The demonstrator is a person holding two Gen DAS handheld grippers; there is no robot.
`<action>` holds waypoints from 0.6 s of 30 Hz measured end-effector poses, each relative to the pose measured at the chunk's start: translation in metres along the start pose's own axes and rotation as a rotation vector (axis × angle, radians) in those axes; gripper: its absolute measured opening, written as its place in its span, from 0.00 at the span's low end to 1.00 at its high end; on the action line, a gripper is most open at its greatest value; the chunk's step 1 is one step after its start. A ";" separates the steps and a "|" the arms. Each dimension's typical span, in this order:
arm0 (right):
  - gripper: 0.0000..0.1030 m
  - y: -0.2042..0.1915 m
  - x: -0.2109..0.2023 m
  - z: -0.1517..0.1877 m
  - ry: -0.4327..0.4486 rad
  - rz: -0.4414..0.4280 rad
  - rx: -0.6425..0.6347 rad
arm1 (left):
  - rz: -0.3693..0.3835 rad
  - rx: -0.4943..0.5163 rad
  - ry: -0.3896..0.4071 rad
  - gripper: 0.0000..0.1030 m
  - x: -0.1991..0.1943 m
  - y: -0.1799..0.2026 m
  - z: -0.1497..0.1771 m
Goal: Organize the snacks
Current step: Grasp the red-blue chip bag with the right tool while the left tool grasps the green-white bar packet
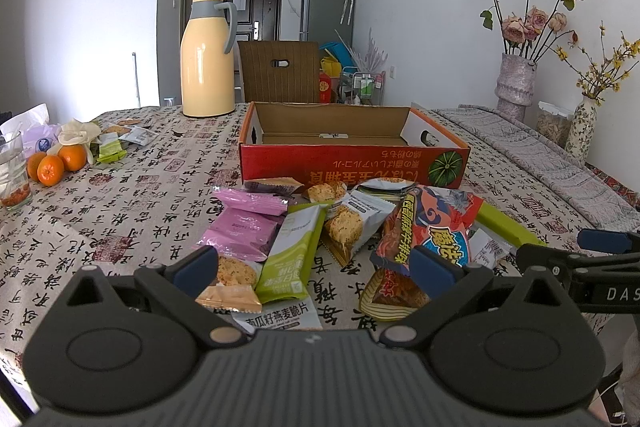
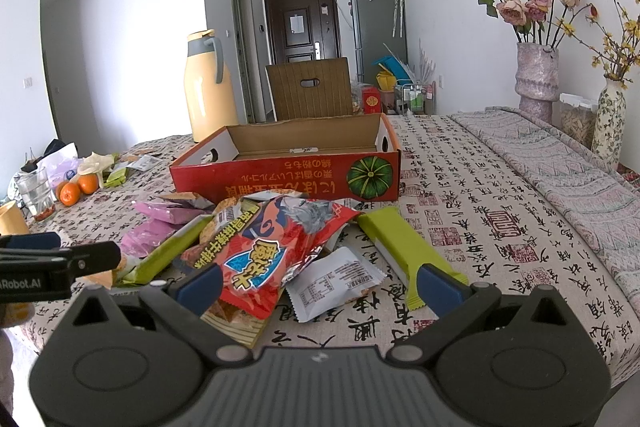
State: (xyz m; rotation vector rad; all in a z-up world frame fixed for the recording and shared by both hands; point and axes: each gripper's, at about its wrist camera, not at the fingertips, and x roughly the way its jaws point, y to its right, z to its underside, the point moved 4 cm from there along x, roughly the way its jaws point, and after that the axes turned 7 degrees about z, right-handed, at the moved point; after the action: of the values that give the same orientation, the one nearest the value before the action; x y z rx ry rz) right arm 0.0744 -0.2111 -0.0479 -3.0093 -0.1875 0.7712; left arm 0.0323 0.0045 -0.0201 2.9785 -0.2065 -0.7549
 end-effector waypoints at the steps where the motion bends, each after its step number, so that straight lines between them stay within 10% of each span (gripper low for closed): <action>1: 1.00 0.000 0.000 0.000 0.000 0.000 0.000 | 0.002 0.000 0.000 1.00 0.000 0.000 0.000; 18: 1.00 -0.023 0.031 -0.010 -0.022 -0.019 -0.011 | 0.001 -0.029 -0.013 1.00 0.013 -0.020 -0.003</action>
State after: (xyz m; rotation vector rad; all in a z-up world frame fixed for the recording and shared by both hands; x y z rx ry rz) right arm 0.1034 -0.1849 -0.0529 -3.0062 -0.2211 0.8039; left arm 0.0473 0.0222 -0.0257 2.9470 -0.1964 -0.7711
